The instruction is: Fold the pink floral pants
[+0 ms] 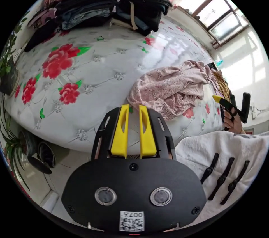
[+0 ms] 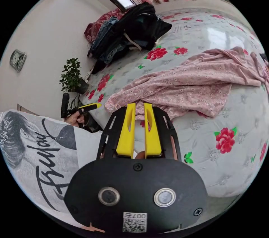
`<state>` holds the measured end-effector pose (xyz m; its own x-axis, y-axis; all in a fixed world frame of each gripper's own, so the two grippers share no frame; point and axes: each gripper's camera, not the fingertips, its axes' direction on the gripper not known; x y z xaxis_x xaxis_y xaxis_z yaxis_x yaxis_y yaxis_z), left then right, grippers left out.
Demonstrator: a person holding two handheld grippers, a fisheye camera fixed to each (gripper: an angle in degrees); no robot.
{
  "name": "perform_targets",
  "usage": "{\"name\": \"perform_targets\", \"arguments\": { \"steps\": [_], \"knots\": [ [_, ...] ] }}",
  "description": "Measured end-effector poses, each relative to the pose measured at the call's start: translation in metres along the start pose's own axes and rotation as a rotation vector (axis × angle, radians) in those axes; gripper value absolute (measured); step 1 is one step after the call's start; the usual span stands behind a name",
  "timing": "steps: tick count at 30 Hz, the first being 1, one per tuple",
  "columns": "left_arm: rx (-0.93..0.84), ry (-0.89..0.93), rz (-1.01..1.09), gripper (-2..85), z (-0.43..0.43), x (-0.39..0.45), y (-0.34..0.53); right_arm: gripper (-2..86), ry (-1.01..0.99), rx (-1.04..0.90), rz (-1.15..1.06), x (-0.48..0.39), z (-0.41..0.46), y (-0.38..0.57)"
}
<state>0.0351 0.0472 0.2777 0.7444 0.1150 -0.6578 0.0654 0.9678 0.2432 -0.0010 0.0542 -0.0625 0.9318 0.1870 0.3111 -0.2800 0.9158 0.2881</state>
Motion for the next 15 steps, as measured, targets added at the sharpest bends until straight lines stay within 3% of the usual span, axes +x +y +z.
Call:
{"name": "perform_targets", "arguments": {
  "steps": [3, 8, 12, 13, 15],
  "knots": [
    [0.003, 0.058, 0.21, 6.8, -0.012, 0.049, -0.017, 6.9, 0.058, 0.028, 0.152, 0.027, -0.008, 0.028],
    [-0.127, 0.141, 0.761, 7.6, 0.028, 0.204, -0.041, 7.5, 0.142, 0.088, 0.259, 0.028, -0.01, 0.048],
    [-0.361, 0.021, 0.909, 6.4, 0.086, 0.276, -0.043, 7.8, 0.166, 0.09, 0.276, 0.017, -0.001, 0.045],
    [-0.278, 0.033, 0.965, 4.4, 0.075, 0.285, -0.043, 7.9, 0.168, 0.09, 0.276, 0.014, 0.002, 0.043],
    [-0.303, -0.002, 1.04, 1.0, 0.07, 0.291, -0.042, 7.9, 0.183, 0.087, 0.275, 0.01, 0.005, 0.041]
  ]
}}
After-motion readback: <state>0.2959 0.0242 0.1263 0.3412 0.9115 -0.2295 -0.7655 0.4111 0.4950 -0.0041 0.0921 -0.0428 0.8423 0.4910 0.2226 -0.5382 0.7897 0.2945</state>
